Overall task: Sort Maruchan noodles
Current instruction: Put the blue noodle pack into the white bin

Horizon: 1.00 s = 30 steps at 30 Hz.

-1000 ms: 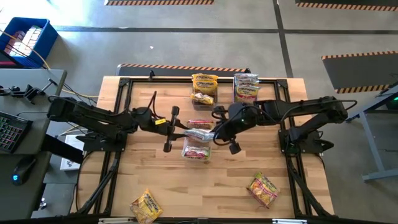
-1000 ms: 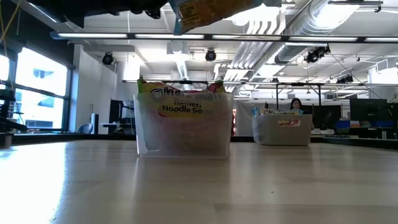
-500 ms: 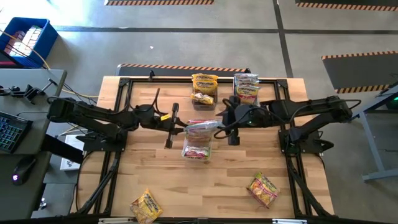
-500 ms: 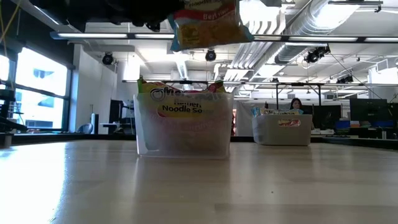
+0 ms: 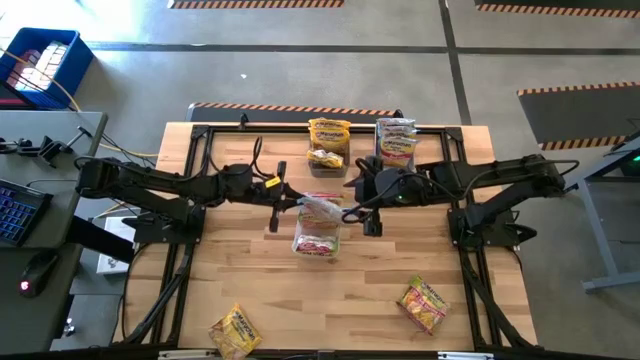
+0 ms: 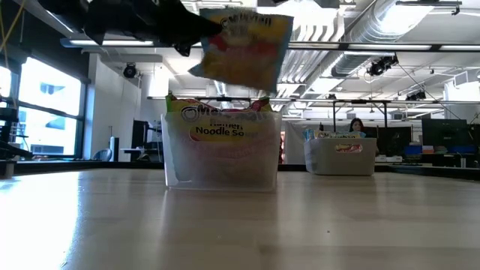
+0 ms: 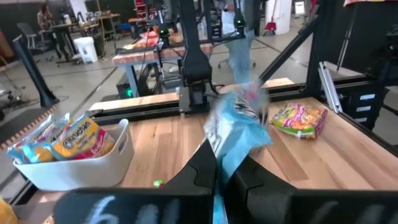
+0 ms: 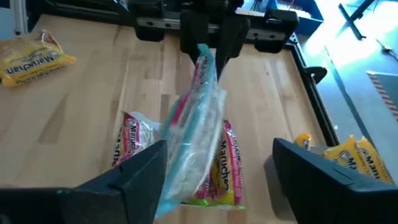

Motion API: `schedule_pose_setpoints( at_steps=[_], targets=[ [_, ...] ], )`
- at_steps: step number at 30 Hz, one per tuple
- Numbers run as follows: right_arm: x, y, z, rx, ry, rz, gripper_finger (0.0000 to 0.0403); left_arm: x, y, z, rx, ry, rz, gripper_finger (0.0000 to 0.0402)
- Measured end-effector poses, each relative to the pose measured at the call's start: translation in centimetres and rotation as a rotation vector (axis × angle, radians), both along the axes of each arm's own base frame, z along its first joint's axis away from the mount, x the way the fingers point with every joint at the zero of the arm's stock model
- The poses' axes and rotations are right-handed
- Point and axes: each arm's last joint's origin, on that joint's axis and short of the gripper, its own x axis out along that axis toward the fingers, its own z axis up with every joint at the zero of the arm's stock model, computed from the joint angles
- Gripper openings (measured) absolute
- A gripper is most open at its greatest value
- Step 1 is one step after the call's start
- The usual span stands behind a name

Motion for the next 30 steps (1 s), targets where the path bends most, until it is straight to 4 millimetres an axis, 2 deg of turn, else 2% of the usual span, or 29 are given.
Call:
schedule_pose_setpoints(
  at_steps=[5,13,22,26,30],
  targets=[
    [1.1,-0.5,-0.7,0.117,0.009,0.012,0.0275,0.0,0.2,0.1,-0.028,-0.001,0.015,0.0],
    [4.4,-1.7,-4.3,0.139,0.1,-0.051,0.0275,0.5,0.4,1.6,-0.097,-0.019,0.025,0.0],
    [5.2,-2.3,-4.2,0.174,0.041,-0.09,0.0274,0.8,0.5,2.1,-0.157,-0.017,0.059,0.0],
    [5.3,-2.5,-4.4,0.196,0.042,-0.104,0.0255,0.8,0.6,2.1,-0.171,-0.021,0.116,0.0],
    [5.8,-2.9,-5.1,0.226,0.061,-0.114,0.0214,0.8,0.6,2.2,-0.178,-0.03,0.119,0.0]
  ],
)
